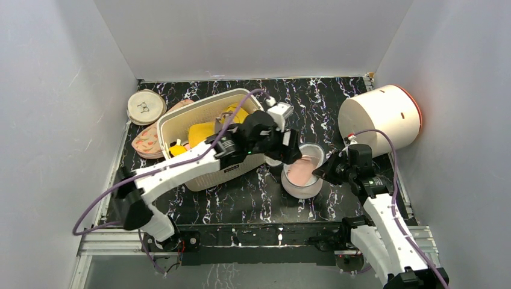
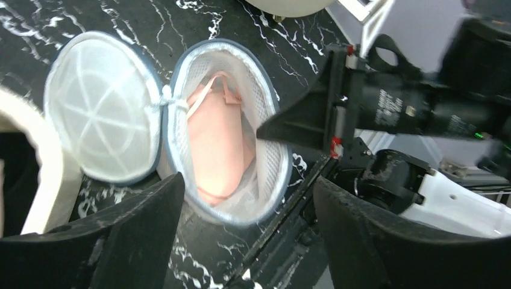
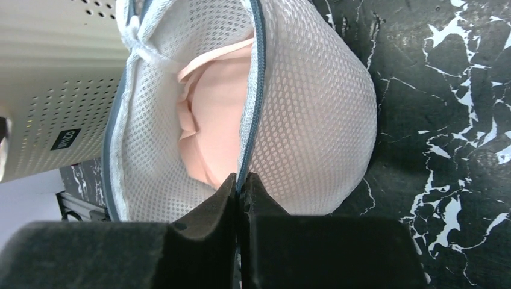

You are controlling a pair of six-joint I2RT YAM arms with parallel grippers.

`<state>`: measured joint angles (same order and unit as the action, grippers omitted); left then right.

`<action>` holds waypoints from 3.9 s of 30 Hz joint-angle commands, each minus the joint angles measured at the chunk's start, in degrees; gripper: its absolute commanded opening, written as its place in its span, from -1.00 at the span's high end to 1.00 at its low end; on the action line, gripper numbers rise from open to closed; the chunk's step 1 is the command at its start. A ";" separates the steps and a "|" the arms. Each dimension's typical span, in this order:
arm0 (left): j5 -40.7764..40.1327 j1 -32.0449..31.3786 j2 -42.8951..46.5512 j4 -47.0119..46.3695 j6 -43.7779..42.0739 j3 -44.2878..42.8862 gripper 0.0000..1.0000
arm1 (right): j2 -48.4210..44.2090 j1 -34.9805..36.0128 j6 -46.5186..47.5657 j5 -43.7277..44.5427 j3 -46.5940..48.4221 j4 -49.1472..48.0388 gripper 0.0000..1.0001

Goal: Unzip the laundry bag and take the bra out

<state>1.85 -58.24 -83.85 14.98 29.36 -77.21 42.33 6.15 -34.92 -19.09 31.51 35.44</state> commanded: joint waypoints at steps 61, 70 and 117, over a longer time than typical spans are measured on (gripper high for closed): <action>-14.07 -5.04 -35.07 17.91 -32.97 -37.99 1.00 | -7.60 0.08 -0.85 -1.21 -1.84 -4.22 1.00; -11.37 -5.57 -17.24 13.81 -27.60 -30.72 1.00 | -8.93 0.09 -2.54 1.88 -1.42 -4.21 1.00; -13.10 35.34 7.38 16.62 -19.55 -20.88 1.00 | -4.64 0.09 -3.37 5.87 -0.28 -6.29 1.00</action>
<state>-15.92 -30.68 -84.20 31.81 5.17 -105.62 36.51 6.15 -39.16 -13.23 27.86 33.76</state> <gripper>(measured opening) 0.012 0.012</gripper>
